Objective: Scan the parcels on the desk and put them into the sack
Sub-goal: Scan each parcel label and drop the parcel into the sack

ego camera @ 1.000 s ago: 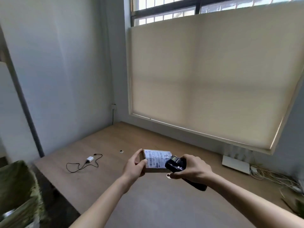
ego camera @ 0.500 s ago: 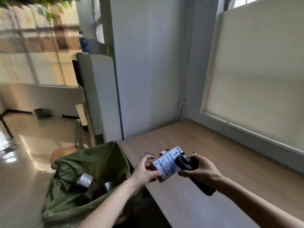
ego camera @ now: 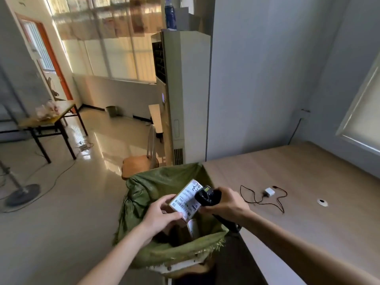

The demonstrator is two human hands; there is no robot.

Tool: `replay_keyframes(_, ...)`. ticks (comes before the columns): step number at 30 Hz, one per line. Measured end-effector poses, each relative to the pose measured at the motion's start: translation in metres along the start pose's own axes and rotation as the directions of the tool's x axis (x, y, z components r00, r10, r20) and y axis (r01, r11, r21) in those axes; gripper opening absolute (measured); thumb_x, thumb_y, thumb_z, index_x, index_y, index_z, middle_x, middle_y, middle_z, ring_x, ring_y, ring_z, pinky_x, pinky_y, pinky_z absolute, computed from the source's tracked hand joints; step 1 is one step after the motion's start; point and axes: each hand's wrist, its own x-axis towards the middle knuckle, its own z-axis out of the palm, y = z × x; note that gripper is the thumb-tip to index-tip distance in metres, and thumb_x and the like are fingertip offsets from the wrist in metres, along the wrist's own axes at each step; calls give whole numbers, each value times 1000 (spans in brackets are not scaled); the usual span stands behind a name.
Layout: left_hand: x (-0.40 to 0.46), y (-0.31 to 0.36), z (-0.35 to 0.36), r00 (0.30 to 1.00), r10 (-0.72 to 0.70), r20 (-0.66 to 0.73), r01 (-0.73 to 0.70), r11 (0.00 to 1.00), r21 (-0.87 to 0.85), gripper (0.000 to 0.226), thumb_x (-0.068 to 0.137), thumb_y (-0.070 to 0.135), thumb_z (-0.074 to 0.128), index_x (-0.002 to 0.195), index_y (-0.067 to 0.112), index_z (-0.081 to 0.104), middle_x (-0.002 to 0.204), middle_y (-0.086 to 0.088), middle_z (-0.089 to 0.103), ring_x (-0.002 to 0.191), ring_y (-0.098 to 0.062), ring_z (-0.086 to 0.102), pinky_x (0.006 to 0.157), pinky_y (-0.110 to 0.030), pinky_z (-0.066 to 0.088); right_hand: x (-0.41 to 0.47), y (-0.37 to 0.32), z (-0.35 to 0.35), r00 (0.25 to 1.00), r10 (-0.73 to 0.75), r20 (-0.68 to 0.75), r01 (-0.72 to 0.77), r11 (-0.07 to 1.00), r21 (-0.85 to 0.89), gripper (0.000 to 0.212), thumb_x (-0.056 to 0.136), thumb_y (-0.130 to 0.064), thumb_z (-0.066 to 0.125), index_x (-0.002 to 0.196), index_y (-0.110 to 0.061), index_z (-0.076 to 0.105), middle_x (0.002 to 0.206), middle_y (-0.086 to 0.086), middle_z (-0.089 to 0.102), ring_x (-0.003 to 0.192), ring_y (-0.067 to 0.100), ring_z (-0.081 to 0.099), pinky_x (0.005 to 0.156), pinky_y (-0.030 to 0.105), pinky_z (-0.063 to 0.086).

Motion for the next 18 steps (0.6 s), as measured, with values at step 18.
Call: replay_keyframes(18, 258, -120, 7, 848, -527, -61, 528, 828, 190, 87, 76, 53, 76, 149, 25, 39, 135, -1, 58, 122, -26, 57, 98, -44, 50, 261, 58, 51, 973, 163, 163, -137, 978, -159, 73, 63, -68, 86, 120, -33, 57, 101, -11, 65, 92, 12, 64, 82, 35, 57)
